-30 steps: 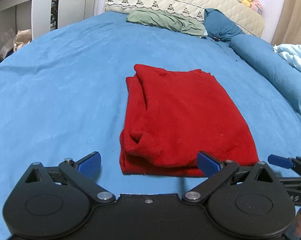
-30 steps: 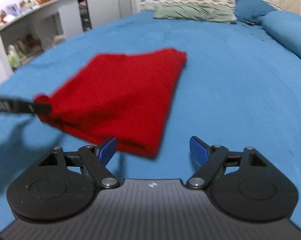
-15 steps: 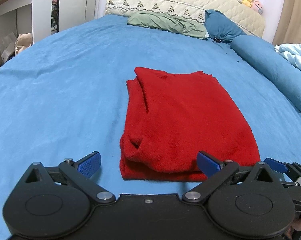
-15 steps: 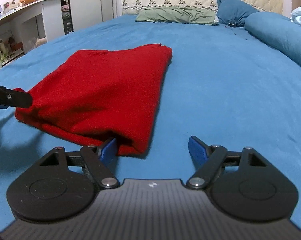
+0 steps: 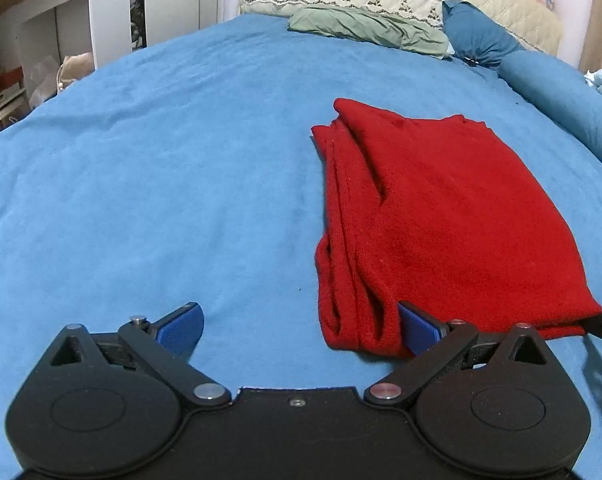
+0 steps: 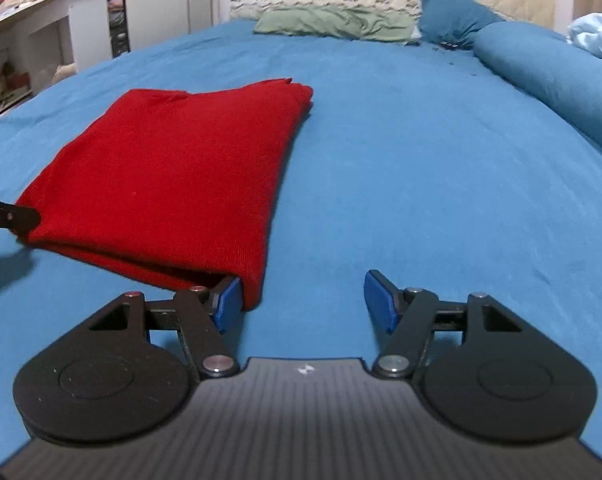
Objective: Fold small clothes
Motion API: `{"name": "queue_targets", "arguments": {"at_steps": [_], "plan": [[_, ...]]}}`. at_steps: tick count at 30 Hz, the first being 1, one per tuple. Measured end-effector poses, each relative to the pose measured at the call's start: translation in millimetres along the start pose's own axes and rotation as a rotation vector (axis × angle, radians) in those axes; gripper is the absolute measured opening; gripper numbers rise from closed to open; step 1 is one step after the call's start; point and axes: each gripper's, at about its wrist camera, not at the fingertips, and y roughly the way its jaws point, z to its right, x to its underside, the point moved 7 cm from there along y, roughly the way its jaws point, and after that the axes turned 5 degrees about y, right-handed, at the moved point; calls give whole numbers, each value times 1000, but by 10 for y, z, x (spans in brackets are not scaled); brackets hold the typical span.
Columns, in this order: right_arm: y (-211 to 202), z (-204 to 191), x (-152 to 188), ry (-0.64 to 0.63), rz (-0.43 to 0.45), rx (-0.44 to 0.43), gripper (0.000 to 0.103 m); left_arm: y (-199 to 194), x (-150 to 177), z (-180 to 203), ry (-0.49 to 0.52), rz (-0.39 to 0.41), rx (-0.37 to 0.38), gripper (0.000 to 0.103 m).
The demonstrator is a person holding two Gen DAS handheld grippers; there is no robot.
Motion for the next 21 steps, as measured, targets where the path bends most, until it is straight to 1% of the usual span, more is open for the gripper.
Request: {"name": "queue_targets", "arguments": {"at_steps": [1, 2, 5, 6, 7, 8, 9, 10, 12, 14, 15, 17, 20, 21], "plan": [[-14, 10, -22, 0, -13, -14, 80, -56, -16, 6, -3, -6, 5, 97], [-37, 26, -51, -5, -30, -37, 80, -140, -48, 27, -6, -2, 12, 95], [-225, 109, -158, 5, -54, -120, 82, -446, -251, 39, 28, 74, 5, 98], [-327, 149, -229, 28, -57, -164, 87, -519, -356, 31, 34, 96, 3, 103], [-418, 185, -307, 51, -55, -201, 91, -570, -462, 24, 37, 113, 11, 103], [-521, 236, -420, 78, -47, -236, 101, -604, -604, 21, 41, 127, 37, 103], [-577, 254, -529, 96, -38, -256, 103, -599, -721, 25, 42, 128, 63, 103], [-619, 271, -650, 113, -32, -278, 103, -554, -831, 32, 42, 114, 98, 103], [-610, 301, -905, 151, -36, -322, 103, -347, -1010, 47, 15, 49, 208, 103], [-473, 322, -1085, 193, -84, -352, 103, -86, -1096, 29, -35, -8, 266, 103], [-356, 330, -1155, 215, -111, -357, 103, 75, -1110, 26, -52, -39, 289, 103], [-128, 334, -1227, 248, -134, -359, 103, 332, -1090, 6, -61, -78, 317, 103], [230, 266, -1195, 272, -177, -362, 103, 645, -1005, -41, -87, -132, 333, 99], [358, 240, -1154, 279, -197, -356, 103, 717, -994, -44, -99, -141, 344, 96]]}}
